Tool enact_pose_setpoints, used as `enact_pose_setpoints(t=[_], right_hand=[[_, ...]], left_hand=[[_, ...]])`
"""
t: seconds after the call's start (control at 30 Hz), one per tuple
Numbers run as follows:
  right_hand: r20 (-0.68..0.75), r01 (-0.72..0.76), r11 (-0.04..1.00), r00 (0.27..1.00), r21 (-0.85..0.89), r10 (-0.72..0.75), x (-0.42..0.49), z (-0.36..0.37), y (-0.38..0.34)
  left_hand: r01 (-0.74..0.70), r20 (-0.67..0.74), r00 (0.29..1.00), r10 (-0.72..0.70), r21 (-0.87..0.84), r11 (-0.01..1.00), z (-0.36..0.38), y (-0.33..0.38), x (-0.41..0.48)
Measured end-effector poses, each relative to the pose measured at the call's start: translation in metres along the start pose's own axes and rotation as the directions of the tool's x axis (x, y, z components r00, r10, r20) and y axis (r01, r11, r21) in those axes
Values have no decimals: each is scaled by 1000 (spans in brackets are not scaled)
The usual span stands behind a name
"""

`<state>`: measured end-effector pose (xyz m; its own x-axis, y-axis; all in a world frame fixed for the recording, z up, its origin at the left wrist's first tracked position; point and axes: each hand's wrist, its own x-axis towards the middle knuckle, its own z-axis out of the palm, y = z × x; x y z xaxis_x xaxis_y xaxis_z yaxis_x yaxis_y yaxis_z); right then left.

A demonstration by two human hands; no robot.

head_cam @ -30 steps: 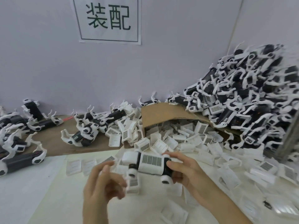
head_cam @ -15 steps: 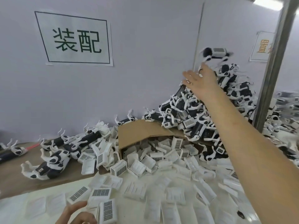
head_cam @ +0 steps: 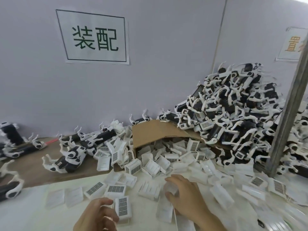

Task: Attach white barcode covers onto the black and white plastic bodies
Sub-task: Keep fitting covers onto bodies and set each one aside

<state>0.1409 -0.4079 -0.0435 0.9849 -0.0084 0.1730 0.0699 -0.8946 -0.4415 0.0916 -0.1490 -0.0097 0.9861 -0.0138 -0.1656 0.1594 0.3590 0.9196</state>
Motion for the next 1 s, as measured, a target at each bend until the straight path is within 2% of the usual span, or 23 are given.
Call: enact_pose_setpoints(t=[0.07, 0.23, 0.43, 0.57, 0.63, 0.7, 0.73, 0.77, 0.8, 0.83, 0.87, 0.9, 0.93, 0.97, 1.0], right_hand=[[6, 28, 999, 1000, 29, -29, -1, -2, -3], [7, 48, 995, 999, 85, -49, -4, -5, -4], [-124, 46, 972, 992, 231, -17, -5, -7, -10], [-152, 53, 961, 988, 273, -11, -8, -8, -11], [-168, 78, 944, 986, 321, -24, -8, -7, -12], [-180, 102, 919, 983, 380, -34, -9, -7, -16], [-187, 112, 907, 982, 406, -37, -10, -7, -18], [-197, 127, 895, 979, 428, -45, -10, -6, -20], [-208, 142, 885, 977, 443, -52, -11, -5, -23], [-222, 157, 880, 973, 448, -61, -12, -5, -25], [-232, 168, 879, 970, 446, -68, -13, -4, -26], [-236, 177, 880, 969, 441, -77, -14, -4, -27], [-241, 184, 886, 967, 427, -85, -15, -5, -28], [-246, 192, 891, 965, 411, -94, -16, -5, -29], [-251, 194, 890, 963, 412, -94, -17, -6, -30]], left_hand=[[-40, -89, 995, 39, -14, 999, -1, 3, 3], [-106, -135, 985, 104, -3, 994, -9, 3, 4], [-203, -143, 966, 214, 87, 975, -14, -9, 5], [-236, -243, 934, 264, 138, 962, -16, -1, 8], [-198, -278, 927, 253, 211, 957, -19, 5, 17], [-187, -248, 922, 298, 390, 902, -26, 15, 35], [-191, -219, 910, 352, 532, 825, -32, 21, 47], [-183, -183, 888, 422, 701, 689, -39, 27, 62], [-142, -136, 856, 498, 865, 480, -49, 34, 76], [-78, -66, 817, 573, 972, 223, -59, 43, 89], [-16, 33, 774, 632, 999, -32, -67, 53, 102], [33, 138, 746, 651, 970, -243, -76, 62, 113], [64, 220, 738, 638, 919, -389, -84, 70, 123], [79, 271, 740, 615, 874, -480, -90, 77, 134], [88, 296, 747, 595, 843, -530, -95, 82, 144]])
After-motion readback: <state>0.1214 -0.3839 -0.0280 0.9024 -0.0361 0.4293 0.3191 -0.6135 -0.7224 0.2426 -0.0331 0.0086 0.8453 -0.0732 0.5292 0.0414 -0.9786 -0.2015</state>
